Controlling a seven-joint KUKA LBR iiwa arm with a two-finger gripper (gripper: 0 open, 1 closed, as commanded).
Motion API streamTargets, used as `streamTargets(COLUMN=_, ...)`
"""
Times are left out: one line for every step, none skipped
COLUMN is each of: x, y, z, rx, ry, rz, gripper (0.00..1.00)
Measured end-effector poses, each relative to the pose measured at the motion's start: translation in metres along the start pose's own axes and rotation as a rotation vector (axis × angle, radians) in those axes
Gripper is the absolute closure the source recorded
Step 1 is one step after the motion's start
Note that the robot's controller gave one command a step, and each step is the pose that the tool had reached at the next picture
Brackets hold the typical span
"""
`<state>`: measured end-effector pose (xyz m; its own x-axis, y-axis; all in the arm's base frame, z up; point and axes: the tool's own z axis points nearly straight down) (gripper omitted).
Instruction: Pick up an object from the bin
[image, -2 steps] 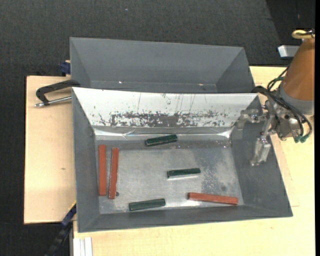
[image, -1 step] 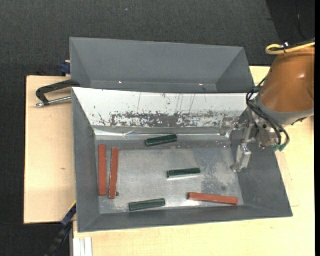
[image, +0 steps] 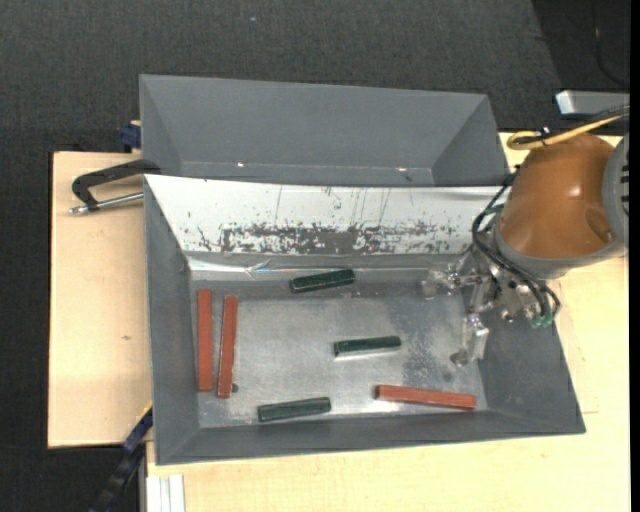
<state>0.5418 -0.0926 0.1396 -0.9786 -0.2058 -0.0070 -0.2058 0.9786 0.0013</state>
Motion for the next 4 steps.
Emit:
streamTargets(x=-0.064, y=0.033, z=0.054, rx=0.001, ry=0.001, rz=-0.118, gripper=1.00)
streamTargets(x=-0.064, y=0.033, z=0.054, rx=0.001, ry=0.001, rz=-0.118, gripper=0.00)
streamTargets(x=-0.064, y=0.033, z=0.054, rx=0.001, ry=0.001, rz=-0.118, gripper=0.00)
streamTargets(x=0.005, y=0.093, z=0.069, rx=0.000, ry=0.005, rz=-0.268, gripper=1.00)
